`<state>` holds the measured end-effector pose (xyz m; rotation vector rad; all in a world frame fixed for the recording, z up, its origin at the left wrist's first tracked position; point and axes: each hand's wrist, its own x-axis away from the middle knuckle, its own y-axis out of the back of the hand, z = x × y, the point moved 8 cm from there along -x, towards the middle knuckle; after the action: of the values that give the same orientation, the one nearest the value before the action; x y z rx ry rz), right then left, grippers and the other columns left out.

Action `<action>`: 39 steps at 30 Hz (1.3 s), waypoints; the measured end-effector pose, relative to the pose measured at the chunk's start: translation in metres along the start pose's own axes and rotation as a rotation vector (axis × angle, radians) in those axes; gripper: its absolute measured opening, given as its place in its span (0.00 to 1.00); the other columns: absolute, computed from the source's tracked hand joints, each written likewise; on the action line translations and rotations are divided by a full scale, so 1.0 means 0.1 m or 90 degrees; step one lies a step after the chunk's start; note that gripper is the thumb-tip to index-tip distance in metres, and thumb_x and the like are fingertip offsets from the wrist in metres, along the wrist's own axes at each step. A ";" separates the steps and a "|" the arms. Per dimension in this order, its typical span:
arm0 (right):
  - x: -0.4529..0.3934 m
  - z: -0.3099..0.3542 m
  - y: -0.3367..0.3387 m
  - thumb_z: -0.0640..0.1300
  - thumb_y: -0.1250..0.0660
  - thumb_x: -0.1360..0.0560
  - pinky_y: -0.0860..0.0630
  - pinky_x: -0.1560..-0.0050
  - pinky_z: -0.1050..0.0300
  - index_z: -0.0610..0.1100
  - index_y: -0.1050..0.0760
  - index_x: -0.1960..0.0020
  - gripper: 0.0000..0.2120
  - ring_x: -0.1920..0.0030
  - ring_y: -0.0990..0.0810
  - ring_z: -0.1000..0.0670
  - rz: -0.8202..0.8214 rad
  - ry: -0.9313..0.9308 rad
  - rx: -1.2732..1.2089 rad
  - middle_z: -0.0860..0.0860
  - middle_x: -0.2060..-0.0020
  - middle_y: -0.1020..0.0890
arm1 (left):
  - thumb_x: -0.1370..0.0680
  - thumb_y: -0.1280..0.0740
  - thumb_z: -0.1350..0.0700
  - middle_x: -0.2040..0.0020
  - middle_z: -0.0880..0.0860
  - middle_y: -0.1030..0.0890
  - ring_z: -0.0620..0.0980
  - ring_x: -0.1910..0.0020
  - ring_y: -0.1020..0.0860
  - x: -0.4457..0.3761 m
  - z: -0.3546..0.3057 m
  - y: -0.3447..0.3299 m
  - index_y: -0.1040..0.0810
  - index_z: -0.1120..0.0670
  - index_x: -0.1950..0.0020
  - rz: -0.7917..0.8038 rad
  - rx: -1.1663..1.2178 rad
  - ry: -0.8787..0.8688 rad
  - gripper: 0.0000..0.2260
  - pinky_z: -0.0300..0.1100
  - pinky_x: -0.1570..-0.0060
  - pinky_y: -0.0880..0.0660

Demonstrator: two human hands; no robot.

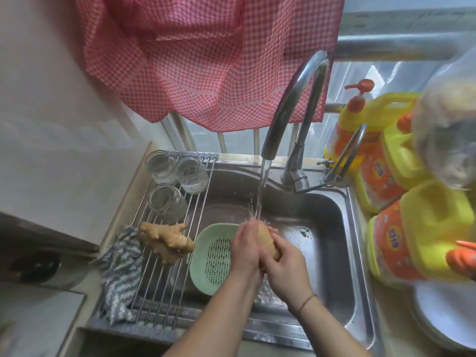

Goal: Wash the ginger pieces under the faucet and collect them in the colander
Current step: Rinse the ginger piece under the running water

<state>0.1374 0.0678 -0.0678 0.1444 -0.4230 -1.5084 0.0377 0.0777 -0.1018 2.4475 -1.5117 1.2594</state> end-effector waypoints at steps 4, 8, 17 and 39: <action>0.01 0.04 0.03 0.40 0.27 0.30 0.32 0.51 0.78 0.48 0.22 0.37 0.21 0.54 0.23 0.71 -0.039 0.053 0.042 0.66 0.53 0.22 | 0.19 0.39 0.57 0.66 0.60 0.21 0.54 0.68 0.23 -0.09 0.07 -0.06 0.26 0.58 0.63 -0.014 0.032 0.146 0.13 0.46 0.62 0.23; -0.03 0.06 0.00 0.39 0.29 0.31 0.30 0.50 0.71 0.47 0.23 0.37 0.22 0.48 0.19 0.52 -0.050 0.117 0.156 0.54 0.46 0.17 | 0.19 0.38 0.50 0.61 0.57 0.20 0.54 0.61 0.21 -0.04 0.20 -0.06 0.23 0.58 0.59 -0.040 0.015 0.243 0.14 0.46 0.58 0.23; 0.04 0.15 -0.05 0.44 0.34 0.30 0.23 0.48 0.56 0.46 0.19 0.44 0.15 0.49 0.19 0.51 -0.030 0.362 0.261 0.52 0.46 0.16 | 0.21 0.40 0.46 0.62 0.56 0.21 0.52 0.61 0.20 -0.08 0.24 0.02 0.24 0.58 0.57 0.027 0.086 0.244 0.16 0.45 0.55 0.22; -0.25 -0.05 -0.33 0.62 0.50 0.20 0.26 0.62 0.60 0.47 0.21 0.56 0.25 0.62 0.20 0.60 0.096 -0.028 0.020 0.52 0.63 0.17 | 0.21 0.33 0.58 0.59 0.59 0.18 0.55 0.64 0.19 -0.19 0.14 0.13 0.20 0.59 0.54 -0.037 0.027 0.010 0.06 0.46 0.60 0.21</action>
<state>0.1078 0.0895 -0.0886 0.1015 -0.4832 -1.3591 0.0324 0.0794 -0.1285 2.4813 -1.4128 1.3101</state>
